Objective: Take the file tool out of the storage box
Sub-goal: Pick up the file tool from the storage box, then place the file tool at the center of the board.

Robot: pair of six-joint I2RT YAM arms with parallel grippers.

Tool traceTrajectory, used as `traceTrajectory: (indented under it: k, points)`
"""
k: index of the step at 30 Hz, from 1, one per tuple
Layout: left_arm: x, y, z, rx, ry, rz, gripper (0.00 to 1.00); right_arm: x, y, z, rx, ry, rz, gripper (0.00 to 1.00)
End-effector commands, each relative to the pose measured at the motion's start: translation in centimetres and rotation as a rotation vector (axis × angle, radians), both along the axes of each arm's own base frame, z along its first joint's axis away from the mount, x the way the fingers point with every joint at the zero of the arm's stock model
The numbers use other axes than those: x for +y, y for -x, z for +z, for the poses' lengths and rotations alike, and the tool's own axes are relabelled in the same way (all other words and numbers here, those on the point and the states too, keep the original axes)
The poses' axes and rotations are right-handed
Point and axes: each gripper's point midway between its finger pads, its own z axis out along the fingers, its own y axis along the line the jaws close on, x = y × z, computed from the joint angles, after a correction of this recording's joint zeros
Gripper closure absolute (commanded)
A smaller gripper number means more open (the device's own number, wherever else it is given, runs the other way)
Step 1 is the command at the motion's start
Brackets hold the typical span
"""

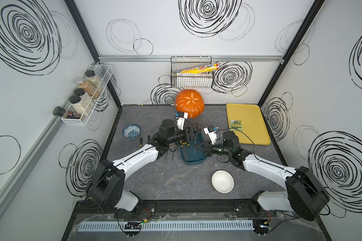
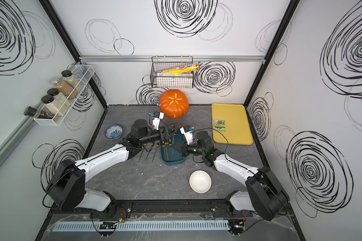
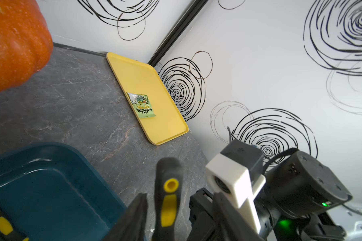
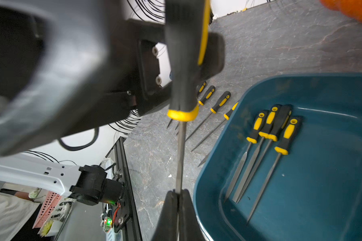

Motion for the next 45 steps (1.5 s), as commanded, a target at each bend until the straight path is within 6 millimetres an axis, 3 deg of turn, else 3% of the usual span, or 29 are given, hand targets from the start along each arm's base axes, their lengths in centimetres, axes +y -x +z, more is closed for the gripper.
traceTrajectory:
  k: [1, 5, 8, 11, 13, 17, 20, 24, 33, 39, 42, 45]
  points:
    - [0.6, -0.3, 1.0, -0.049, 0.013, 0.029, 0.01, -0.1, -0.5, 0.5, -0.054, 0.053, -0.006, 1.0]
    - [2.1, -0.9, 0.3, -0.021, -0.023, 0.119, 0.01, -2.6, -2.1, -1.4, -0.032, 0.24, -0.153, 1.0]
    - [3.9, -1.8, -1.2, 0.036, -0.12, 0.24, 0.01, -6.8, -3.7, -3.6, 0.008, 0.508, -0.32, 1.0]
    - [4.6, -2.2, -2.5, 0.081, -0.244, 0.303, 0.01, -10.6, -3.9, -6.7, 0.103, 0.745, -0.381, 1.0]
    - [4.2, -2.3, -3.6, 0.112, -0.3, 0.298, 0.01, -12.0, -3.9, -8.9, 0.193, 0.825, -0.362, 1.0]
    - [3.3, -2.4, -6.2, 0.173, -0.404, 0.281, 0.07, -12.5, -3.6, -13.0, 0.357, 0.887, -0.281, 1.0]
    - [3.0, -2.4, -7.7, 0.209, -0.433, 0.266, 0.13, -11.8, -3.3, -14.6, 0.423, 0.886, -0.221, 1.0]
    - [2.6, -2.5, -9.3, 0.25, -0.479, 0.259, 0.2, -11.1, -3.4, -15.6, 0.458, 0.888, -0.182, 1.0]
    - [3.5, -3.4, -13.7, 0.35, -0.671, 0.317, 0.21, -12.4, -3.2, -17.7, 0.557, 1.016, -0.173, 1.0]
    - [3.2, -3.5, -17.0, 0.414, -0.778, 0.311, 0.23, -12.2, -3.6, -19.0, 0.587, 1.042, -0.156, 1.0]
    - [3.4, -3.9, -18.4, 0.442, -0.839, 0.329, 0.3, -12.1, -3.8, -19.2, 0.59, 1.043, -0.153, 1.0]
    - [3.4, -4.1, -19.8, 0.469, -0.873, 0.329, 0.31, -12.2, -3.9, -19.1, 0.57, 1.039, -0.164, 0.84]
